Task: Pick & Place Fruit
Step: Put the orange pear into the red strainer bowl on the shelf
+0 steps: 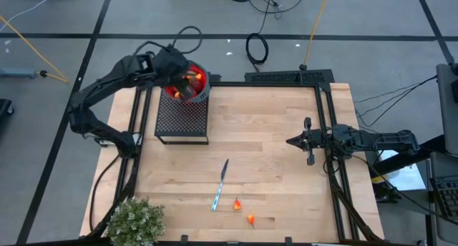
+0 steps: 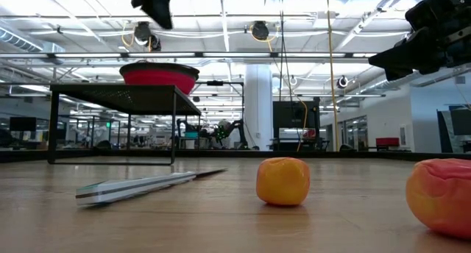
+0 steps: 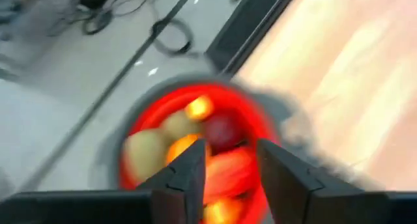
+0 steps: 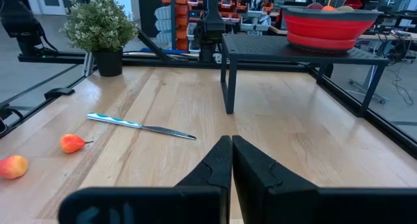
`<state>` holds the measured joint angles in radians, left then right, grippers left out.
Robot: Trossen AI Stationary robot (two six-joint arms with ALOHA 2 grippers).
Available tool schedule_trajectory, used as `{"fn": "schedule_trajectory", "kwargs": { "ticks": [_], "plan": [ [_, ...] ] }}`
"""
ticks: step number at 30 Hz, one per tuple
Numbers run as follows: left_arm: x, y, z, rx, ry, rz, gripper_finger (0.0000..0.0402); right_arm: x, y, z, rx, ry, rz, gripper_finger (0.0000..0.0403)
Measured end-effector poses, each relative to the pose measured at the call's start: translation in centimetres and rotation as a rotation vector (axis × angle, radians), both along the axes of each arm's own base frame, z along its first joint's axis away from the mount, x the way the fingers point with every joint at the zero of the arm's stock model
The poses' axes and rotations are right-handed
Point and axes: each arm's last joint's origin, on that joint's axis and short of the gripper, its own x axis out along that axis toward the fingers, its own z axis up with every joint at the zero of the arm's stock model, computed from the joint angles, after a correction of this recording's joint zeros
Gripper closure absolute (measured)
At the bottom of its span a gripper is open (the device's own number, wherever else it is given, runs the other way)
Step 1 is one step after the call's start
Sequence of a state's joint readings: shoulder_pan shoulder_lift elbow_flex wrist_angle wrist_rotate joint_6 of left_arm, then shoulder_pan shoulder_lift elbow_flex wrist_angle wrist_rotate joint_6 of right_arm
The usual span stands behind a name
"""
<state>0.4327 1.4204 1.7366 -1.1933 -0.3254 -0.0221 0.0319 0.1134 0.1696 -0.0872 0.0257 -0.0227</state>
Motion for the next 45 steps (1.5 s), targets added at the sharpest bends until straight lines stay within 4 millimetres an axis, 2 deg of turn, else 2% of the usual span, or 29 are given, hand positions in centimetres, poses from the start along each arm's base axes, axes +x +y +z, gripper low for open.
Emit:
{"fn": "schedule_trajectory", "kwargs": {
  "ticks": [3,7,12,17,24,28,31,45],
  "plan": [
    [0.9,-1.5,1.2,-0.063,-0.161,0.008,0.0288,0.0,0.0,0.0,0.0,0.0,0.001,0.0399],
    [2.4,-4.1,1.7,-0.177,-0.318,-0.04,0.0318,0.0,0.0,0.0,0.0,0.0,0.001,0.0399],
    [4.2,-7.6,2.0,-0.286,-0.43,-0.109,0.0353,0.0,0.0,0.0,0.0,0.0,0.001,0.0399],
    [5.7,-11.1,2.5,-0.32,-0.53,-0.238,0.0391,0.0,0.0,0.0,0.0,0.0,0.002,0.0399],
    [7.9,-14.7,2.6,-0.269,-0.603,-0.398,0.0391,0.0,0.0,0.0,-0.015,0.0,0.003,0.0399],
    [8.5,-15.9,2.1,-0.245,-0.583,-0.445,0.04,0.0,0.0,0.1,-0.014,-0.009,0.003,0.0399],
    [8.8,-16.0,1.8,-0.238,-0.564,-0.453,0.0395,0.0,0.0,0.1,-0.012,-0.007,0.002,0.0399],
    [8.4,-16.9,1.7,-0.206,-0.508,-0.555,0.0398,0.0,0.0,0.0,0.045,-0.004,0.01,0.0399]
  ]
}}
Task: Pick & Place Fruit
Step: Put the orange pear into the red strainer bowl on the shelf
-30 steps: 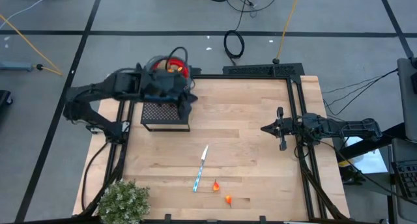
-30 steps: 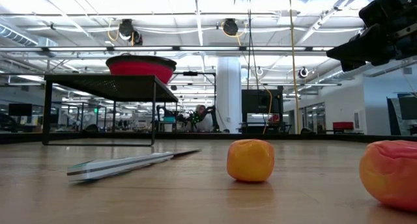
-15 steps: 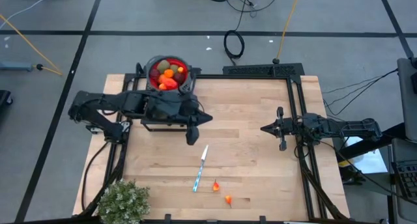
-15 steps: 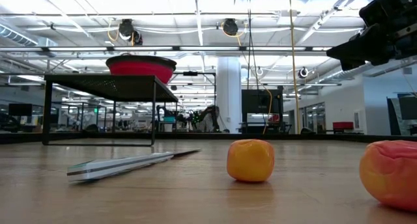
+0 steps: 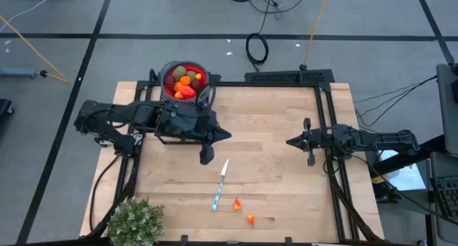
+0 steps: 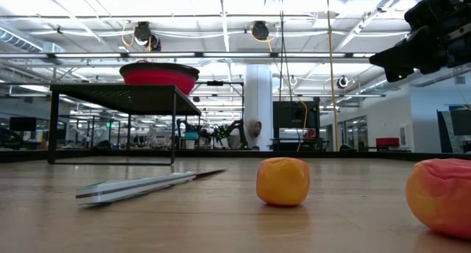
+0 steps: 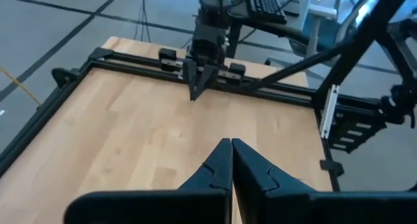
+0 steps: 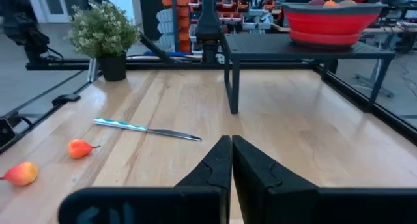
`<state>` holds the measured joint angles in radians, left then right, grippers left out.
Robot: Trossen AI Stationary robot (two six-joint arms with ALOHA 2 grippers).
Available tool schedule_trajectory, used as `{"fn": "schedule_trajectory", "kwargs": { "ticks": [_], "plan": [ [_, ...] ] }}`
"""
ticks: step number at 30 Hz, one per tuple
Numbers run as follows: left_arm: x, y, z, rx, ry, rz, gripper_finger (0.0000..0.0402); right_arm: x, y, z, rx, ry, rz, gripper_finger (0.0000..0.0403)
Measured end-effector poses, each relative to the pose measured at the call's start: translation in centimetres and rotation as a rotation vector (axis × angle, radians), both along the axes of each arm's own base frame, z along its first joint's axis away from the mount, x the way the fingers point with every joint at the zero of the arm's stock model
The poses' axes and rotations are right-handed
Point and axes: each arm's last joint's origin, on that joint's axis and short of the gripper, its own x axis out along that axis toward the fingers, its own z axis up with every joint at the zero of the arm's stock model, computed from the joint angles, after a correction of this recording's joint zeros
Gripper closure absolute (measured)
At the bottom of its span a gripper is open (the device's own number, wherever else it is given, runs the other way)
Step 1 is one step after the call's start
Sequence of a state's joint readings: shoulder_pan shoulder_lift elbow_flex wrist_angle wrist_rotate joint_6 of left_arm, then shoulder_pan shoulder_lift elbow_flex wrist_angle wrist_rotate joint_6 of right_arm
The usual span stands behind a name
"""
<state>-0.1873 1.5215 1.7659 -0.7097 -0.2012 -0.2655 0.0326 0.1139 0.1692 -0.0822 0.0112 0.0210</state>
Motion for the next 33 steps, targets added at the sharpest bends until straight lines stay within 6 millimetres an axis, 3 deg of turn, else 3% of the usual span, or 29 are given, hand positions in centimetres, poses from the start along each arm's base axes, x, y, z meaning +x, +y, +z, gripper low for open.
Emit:
{"fn": "schedule_trajectory", "kwargs": {
  "ticks": [7,19,27,33],
  "plan": [
    [0.1,-1.8,-1.5,-0.035,0.037,-0.045,0.0399,0.0,0.1,0.0,-0.001,-0.004,0.043,0.0399],
    [1.3,-5.8,-7.9,-0.134,0.01,-0.262,0.0398,0.0,0.1,0.0,0.01,-0.003,0.042,0.0399],
    [-0.2,-6.1,-10.2,-0.179,-0.055,-0.287,0.0395,0.0,0.1,0.1,0.058,-0.004,0.039,0.0399],
    [-2.5,-5.8,-11.8,-0.197,-0.127,-0.31,0.0397,0.3,0.2,0.9,0.06,-0.091,0.049,0.0399]
  ]
}}
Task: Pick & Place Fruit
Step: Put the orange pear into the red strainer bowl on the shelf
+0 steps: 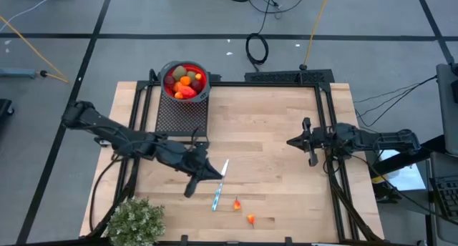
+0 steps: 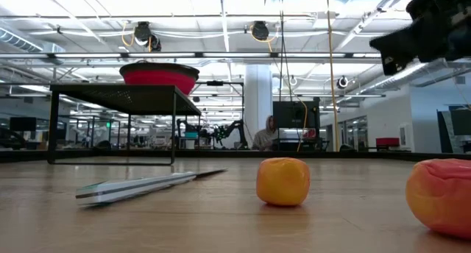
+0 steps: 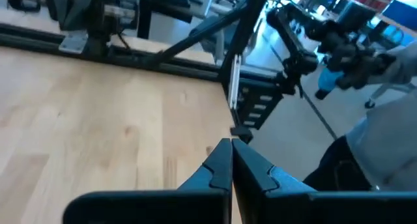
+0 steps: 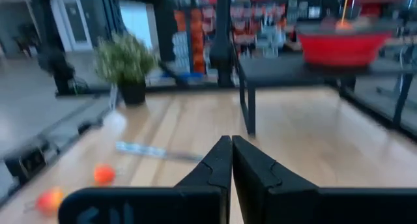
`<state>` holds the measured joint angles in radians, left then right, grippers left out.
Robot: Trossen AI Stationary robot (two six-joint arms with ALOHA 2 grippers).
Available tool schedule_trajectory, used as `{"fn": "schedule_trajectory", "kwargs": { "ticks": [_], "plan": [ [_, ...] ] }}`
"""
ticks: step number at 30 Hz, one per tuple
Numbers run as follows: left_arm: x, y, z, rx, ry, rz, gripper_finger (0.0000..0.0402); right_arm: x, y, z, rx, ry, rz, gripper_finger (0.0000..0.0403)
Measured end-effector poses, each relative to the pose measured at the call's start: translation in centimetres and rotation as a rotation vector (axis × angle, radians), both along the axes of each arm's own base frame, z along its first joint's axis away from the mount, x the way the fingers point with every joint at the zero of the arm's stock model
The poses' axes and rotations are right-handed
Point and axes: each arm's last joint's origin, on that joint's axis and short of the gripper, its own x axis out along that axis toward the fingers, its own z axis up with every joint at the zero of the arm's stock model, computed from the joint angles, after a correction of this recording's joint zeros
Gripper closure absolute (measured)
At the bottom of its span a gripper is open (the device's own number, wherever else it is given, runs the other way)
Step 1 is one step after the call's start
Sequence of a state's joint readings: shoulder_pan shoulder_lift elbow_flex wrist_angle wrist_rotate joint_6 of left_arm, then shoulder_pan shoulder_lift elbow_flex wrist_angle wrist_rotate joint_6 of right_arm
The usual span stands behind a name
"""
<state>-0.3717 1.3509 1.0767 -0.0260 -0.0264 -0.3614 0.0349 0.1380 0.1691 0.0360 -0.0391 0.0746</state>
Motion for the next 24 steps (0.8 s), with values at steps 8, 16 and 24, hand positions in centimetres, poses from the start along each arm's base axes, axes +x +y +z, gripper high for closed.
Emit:
{"fn": "schedule_trajectory", "kwargs": {
  "ticks": [8,16,24],
  "plan": [
    [-3.8,0.8,-1.3,-0.002,-0.044,0.014,0.0397,0.7,0.3,0.8,0.022,-0.074,0.042,0.0399],
    [-7.7,2.0,-2.3,0.033,-0.089,0.015,0.0397,2.1,1.5,1.2,0.029,-0.115,0.12,0.0399],
    [-10.9,3.4,-3.5,0.05,-0.137,0.029,0.0397,3.6,2.7,1.4,0.039,-0.111,0.133,0.0402]
  ]
}}
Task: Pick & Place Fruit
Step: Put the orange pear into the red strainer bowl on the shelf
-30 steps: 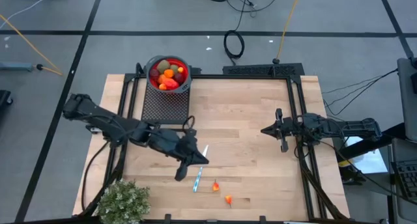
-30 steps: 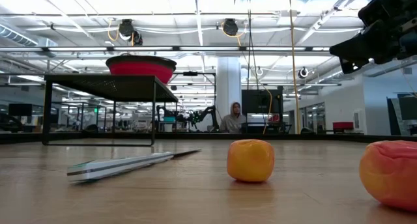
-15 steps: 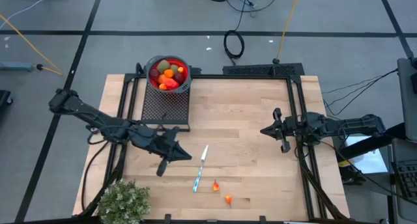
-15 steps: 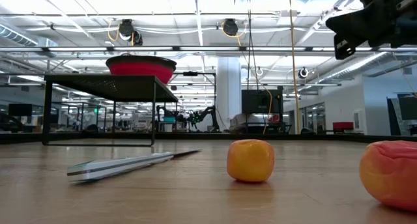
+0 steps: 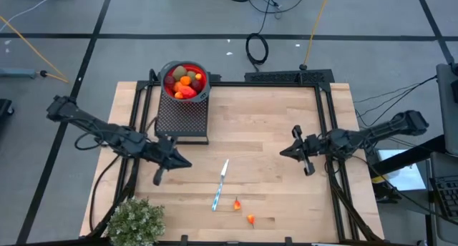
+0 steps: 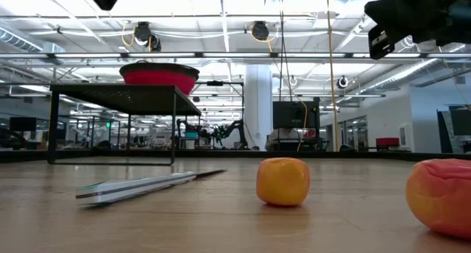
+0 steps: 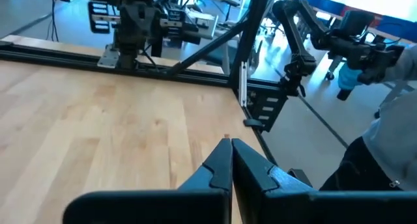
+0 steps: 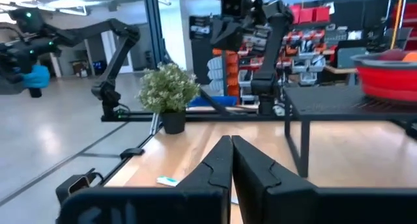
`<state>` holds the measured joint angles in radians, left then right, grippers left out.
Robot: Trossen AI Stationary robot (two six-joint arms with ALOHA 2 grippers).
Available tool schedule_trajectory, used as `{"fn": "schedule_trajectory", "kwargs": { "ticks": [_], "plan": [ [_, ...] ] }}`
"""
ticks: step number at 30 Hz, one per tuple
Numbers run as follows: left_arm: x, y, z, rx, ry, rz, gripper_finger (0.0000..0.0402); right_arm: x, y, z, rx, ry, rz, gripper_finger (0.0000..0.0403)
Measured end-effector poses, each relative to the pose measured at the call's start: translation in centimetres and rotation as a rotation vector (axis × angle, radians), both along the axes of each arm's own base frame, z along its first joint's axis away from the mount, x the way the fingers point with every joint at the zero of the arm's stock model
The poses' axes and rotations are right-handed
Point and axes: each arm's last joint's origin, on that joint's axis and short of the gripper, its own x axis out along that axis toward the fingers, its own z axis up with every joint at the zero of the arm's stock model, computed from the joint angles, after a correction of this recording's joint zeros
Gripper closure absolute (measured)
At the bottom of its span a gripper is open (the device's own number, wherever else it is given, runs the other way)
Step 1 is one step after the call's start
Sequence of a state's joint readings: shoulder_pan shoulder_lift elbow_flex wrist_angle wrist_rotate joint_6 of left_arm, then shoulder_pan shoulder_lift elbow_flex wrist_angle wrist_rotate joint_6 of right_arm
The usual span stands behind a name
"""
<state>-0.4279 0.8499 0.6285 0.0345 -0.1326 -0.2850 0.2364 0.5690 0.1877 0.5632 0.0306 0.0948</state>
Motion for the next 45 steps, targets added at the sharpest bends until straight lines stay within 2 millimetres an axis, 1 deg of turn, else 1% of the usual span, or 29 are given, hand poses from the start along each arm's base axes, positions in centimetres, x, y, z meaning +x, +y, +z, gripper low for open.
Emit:
{"fn": "schedule_trajectory", "kwargs": {
  "ticks": [2,5,12,17,20,24,27,33,38,45],
  "plan": [
    [-0.7,0.3,-0.4,-0.001,-0.007,-0.001,0.0395,0.5,0.4,0.6,-0.002,0.021,0.003,0.0402],
    [-1.6,0.7,-1.0,-0.006,-0.018,-0.001,0.04,1.6,1.1,2.0,-0.02,0.058,0.025,0.0402],
    [-3.2,1.5,-2.2,0.017,-0.044,0.004,0.0398,4.7,3.1,5.4,-0.101,0.161,0.08,0.0402],
    [-4.1,1.9,-2.8,0.036,-0.074,0.0,0.0394,7.3,4.9,7.0,-0.153,0.222,0.121,0.0402],
    [-4.7,2.1,-3.4,0.047,-0.087,-0.014,0.0394,8.9,6.1,7.4,-0.174,0.244,0.145,0.0402],
    [-5.5,2.5,-3.9,0.053,-0.056,-0.018,0.04,10.9,7.7,7.5,-0.193,0.287,0.172,0.0402],
    [-6.3,2.8,-3.9,0.058,-0.044,-0.022,0.0393,12.4,8.8,7.3,-0.213,0.338,0.191,0.0402],
    [-7.5,3.3,-3.8,0.08,-0.063,-0.047,0.04,15.3,10.7,6.7,-0.27,0.403,0.305,0.0402],
    [-8.0,3.5,-3.9,0.074,-0.055,-0.063,0.0391,17.4,11.9,6.1,-0.276,0.459,0.395,0.0402],
    [-8.1,3.5,-4.1,0.098,-0.036,-0.067,0.0398,19.3,13.0,3.6,-0.307,0.562,0.49,0.0403]
  ]
}}
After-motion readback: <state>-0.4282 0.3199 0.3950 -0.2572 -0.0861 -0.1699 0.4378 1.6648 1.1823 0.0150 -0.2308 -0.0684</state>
